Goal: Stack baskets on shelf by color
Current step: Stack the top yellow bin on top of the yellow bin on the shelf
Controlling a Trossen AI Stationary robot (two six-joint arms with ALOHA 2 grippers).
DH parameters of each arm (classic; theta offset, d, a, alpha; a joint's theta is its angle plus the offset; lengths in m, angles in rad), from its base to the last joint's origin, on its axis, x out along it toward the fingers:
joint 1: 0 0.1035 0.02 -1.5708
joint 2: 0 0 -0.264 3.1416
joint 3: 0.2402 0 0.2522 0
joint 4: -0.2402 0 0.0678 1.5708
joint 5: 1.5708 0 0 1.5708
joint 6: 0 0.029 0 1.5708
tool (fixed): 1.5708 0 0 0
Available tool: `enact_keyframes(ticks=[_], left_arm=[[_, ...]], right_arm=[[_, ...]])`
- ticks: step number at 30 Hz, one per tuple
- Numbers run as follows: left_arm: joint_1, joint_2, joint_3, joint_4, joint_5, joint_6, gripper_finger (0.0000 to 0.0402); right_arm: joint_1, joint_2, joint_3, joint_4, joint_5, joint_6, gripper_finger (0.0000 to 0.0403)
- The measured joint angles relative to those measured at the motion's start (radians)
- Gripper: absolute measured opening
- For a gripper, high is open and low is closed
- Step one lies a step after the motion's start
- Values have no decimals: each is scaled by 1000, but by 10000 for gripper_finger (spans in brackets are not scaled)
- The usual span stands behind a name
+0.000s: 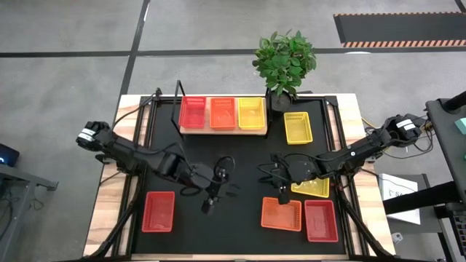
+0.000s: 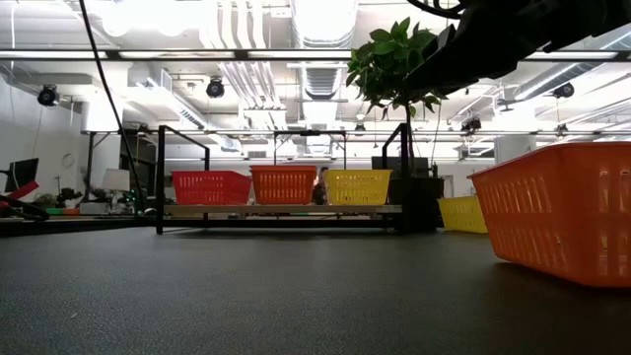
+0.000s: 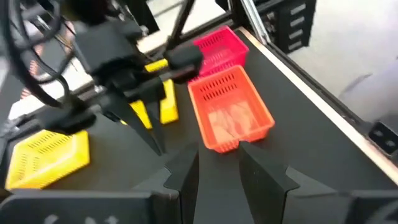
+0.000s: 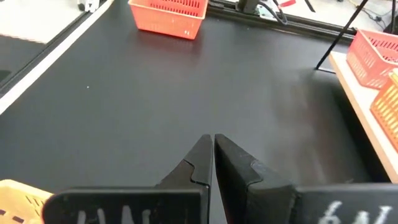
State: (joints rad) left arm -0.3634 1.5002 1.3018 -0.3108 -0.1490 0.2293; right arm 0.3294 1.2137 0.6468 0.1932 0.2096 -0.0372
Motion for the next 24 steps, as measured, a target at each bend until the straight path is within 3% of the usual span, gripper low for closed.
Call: enact_keyframes(ticks=[15, 24], left_arm=[[-46, -13, -1, -38, -6, -69, 96], [-52, -23, -71, 38, -14, -116, 96]], right_arm=[[0, 0, 3, 27, 0, 21, 9], [0, 0, 20, 29, 0, -7, 9]])
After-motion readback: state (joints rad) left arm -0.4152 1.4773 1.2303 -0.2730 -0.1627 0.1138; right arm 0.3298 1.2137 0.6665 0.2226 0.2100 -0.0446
